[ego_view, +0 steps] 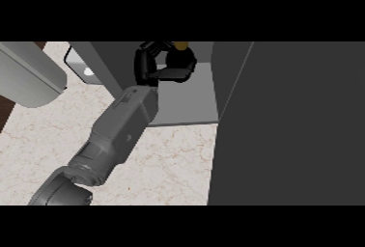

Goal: Pick up the wine, place it into the cabinet and close the cabinet

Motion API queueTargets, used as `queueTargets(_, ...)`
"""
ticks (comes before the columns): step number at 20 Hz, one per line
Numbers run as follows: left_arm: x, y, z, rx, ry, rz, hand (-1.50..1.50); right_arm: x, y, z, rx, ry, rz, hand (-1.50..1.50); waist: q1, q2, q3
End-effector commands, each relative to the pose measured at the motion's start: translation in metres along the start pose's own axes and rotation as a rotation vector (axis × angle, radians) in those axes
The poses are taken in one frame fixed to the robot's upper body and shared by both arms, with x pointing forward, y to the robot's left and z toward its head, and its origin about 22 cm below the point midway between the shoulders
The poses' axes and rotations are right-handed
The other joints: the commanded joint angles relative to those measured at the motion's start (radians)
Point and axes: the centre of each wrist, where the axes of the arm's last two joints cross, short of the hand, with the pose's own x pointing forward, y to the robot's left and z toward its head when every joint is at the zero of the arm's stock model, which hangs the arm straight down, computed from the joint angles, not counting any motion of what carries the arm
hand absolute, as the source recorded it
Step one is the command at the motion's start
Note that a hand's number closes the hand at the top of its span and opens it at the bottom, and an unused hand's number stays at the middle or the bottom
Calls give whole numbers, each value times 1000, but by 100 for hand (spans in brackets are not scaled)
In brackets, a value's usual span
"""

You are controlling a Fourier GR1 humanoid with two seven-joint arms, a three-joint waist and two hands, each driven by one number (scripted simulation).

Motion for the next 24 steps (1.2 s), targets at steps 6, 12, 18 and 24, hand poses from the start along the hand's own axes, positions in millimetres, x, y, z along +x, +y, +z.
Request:
queueTargets(6, 3, 12, -10, 28, 14, 2, 150, 6, 3, 7, 25, -28, -16, -150, -14, 10, -2)
queueTargets(12, -10, 32, -4, 47, 20, -86, -150, 8, -4, 19, 39, -40, -1, -150, -15, 7, 0)
queueTargets(18, -15, 40, -1, 40, 36, -131, -150, -2, -6, 7, 1, -37, -8, -150, -10, 9, -1)
queueTargets(24, -31, 22, 20, 32, 43, -193, -150, 14, -1, 13, 39, -44, -8, -150, -22, 10, -2)
